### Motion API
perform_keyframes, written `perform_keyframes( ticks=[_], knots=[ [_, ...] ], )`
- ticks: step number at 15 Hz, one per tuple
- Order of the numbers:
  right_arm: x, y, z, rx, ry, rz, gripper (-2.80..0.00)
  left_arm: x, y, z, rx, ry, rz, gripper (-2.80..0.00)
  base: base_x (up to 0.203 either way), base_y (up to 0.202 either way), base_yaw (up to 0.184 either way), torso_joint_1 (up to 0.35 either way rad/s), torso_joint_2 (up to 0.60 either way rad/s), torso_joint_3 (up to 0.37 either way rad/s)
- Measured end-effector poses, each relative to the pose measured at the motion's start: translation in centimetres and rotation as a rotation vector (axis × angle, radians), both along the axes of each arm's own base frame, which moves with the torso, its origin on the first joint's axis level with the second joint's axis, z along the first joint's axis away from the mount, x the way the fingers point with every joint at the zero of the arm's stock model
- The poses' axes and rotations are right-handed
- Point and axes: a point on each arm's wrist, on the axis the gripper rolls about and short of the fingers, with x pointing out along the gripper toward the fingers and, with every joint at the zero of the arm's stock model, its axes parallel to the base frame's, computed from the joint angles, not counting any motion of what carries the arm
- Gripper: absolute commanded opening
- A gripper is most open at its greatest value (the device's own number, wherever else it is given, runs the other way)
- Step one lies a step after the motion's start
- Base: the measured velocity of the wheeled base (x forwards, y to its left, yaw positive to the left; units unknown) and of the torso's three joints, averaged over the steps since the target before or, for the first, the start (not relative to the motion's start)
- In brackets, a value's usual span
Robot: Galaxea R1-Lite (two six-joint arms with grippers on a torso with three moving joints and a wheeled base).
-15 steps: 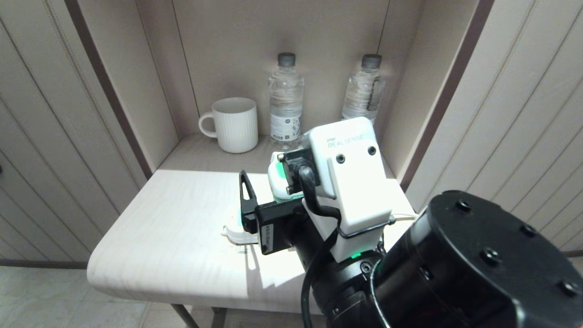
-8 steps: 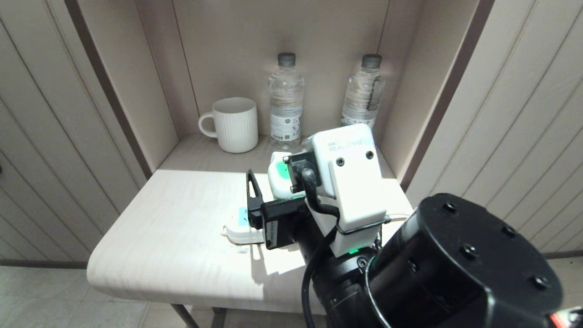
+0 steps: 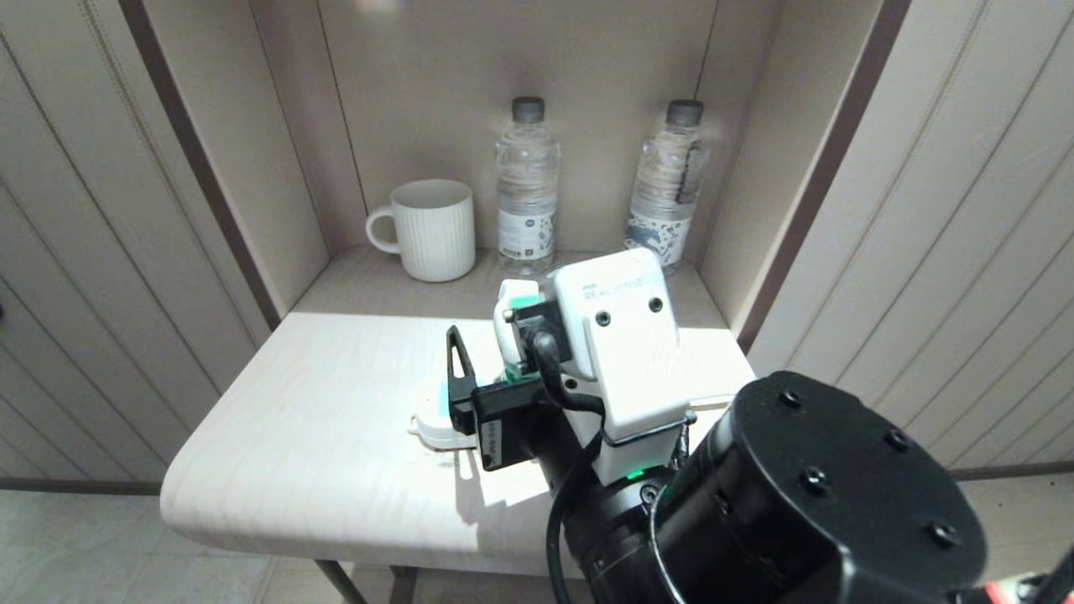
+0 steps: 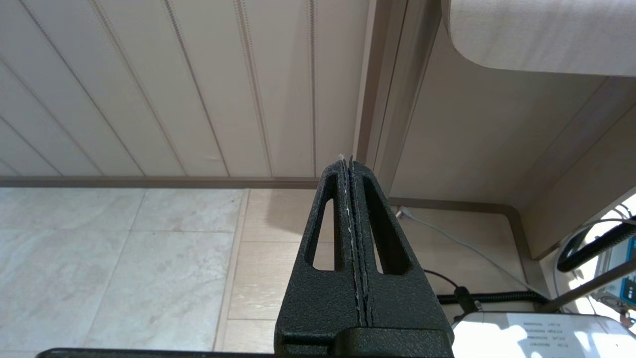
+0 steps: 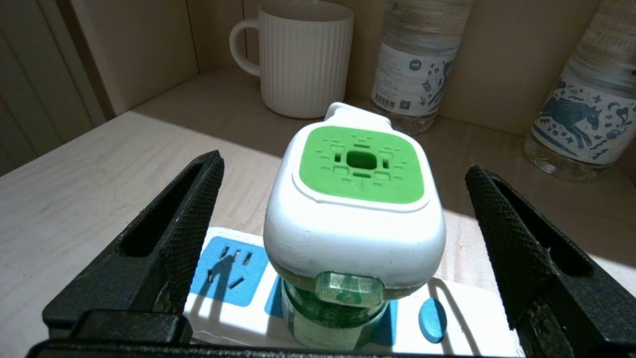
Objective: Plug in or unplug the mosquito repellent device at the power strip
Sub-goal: Pick up the mosquito repellent liquid
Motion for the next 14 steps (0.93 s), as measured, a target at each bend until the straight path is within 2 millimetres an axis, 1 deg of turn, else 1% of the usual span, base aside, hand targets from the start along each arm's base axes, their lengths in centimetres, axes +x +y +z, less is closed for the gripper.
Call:
perform_keyframes(
  ticks=[6, 10, 14],
  knots=[
    [0.11, 0.07, 0.02, 0.005, -0.004, -0.005, 0.00, 0.00, 0.00, 0.00, -0.001, 0.000, 0.000, -2.80, 0.000, 0.000, 0.000, 0.000, 0.00, 0.000],
    [0.25, 0.12, 0.19, 0.047, -0.018, -0.011, 0.00, 0.00, 0.00, 0.00, -0.002, 0.000, 0.000, -2.80, 0.000, 0.000, 0.000, 0.000, 0.00, 0.000],
    [0.44, 0.30, -0.14, 0.047, -0.018, -0.014, 0.00, 0.00, 0.00, 0.00, -0.002, 0.000, 0.000, -2.80, 0.000, 0.000, 0.000, 0.000, 0.00, 0.000]
  ],
)
